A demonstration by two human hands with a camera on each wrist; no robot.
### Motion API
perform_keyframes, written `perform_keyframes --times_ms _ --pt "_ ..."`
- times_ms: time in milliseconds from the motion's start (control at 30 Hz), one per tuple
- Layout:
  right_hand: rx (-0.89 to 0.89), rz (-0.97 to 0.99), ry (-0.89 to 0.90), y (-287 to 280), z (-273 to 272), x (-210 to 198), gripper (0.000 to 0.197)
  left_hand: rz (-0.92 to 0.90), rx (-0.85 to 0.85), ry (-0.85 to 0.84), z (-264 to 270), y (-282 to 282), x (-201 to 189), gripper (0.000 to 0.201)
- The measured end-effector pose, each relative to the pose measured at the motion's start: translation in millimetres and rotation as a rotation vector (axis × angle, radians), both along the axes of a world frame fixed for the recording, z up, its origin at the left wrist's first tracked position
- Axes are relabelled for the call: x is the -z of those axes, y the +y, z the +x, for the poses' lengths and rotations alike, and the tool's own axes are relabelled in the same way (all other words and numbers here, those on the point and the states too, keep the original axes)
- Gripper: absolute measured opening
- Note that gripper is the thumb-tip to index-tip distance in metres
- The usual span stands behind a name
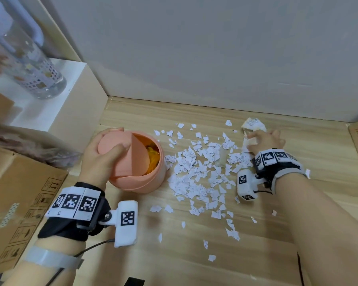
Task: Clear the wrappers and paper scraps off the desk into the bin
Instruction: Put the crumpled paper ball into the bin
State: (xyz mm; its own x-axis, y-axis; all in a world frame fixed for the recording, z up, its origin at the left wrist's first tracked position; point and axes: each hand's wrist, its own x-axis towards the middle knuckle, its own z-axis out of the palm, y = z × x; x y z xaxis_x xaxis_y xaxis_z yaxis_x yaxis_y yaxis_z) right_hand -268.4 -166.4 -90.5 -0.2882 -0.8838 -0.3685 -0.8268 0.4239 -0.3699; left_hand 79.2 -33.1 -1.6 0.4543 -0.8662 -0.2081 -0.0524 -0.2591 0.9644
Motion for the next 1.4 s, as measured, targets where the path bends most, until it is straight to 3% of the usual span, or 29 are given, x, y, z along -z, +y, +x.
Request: perform_keyframes --times_ms 67,133,233,300,400,467,500,667,833,1000,1133,1267,1400 --pt "0.004 -0.103 0.015 4.0 3.2 -5.8 0.027 0.004 0.003 0.013 0.0 0.1 0.2 0.052" --pt "0.023 -0.350 -0.009 10.5 12.0 -14.3 0.022 0.002 0.010 0.022 -0.3 0.9 -0.2 0.050" --pt "0.049 -0.561 -0.229 22.3 37.1 -29.2 0.013 -0.005 0.008 0.031 -1.7 1.0 -1.5 0.035" --pt "0.004 -0.512 -0.304 32.5 56.0 -30.1 0.018 -0.005 0.003 0.037 -2.3 0.8 -2.0 0.031" --pt "-0.257 -0.161 0.004 50.5 75.1 -13.0 0.046 0.002 0.004 0.044 -2.1 0.8 -2.1 0.034" --pt "-0.278 0.001 0.075 58.9 80.6 -1.3 0.071 0.003 0.010 0.043 -1.3 0.0 -2.5 0.036" --pt "-0.264 0.005 0.077 60.3 81.3 2.8 0.075 0.003 0.014 0.045 -1.1 -0.2 -3.0 0.036" --pt "-0.236 -0.006 0.046 58.6 82.2 6.8 0.045 0.007 0.027 0.056 1.5 0.2 -1.8 0.036" --pt "-0.222 -0.096 -0.002 58.4 79.2 -4.7 0.043 -0.025 0.016 0.042 2.2 -0.4 -1.8 0.042" --pt "-0.107 -0.287 -0.438 65.1 92.2 -53.9 0.029 -0.044 0.019 -0.026 2.8 -1.9 -0.5 0.035" --pt "-0.326 -0.135 -0.797 83.5 122.1 -114.4 0.032 -0.027 0.039 -0.032 3.5 1.2 -1.9 0.038" --pt "-0.666 0.109 -0.634 93.0 153.9 -143.7 0.037 -0.009 0.053 -0.014 3.3 8.4 -3.8 0.036" --pt "-0.660 0.315 -0.385 93.6 177.8 -145.7 0.035 -0.030 0.072 -0.031 5.0 17.8 -3.0 0.036"
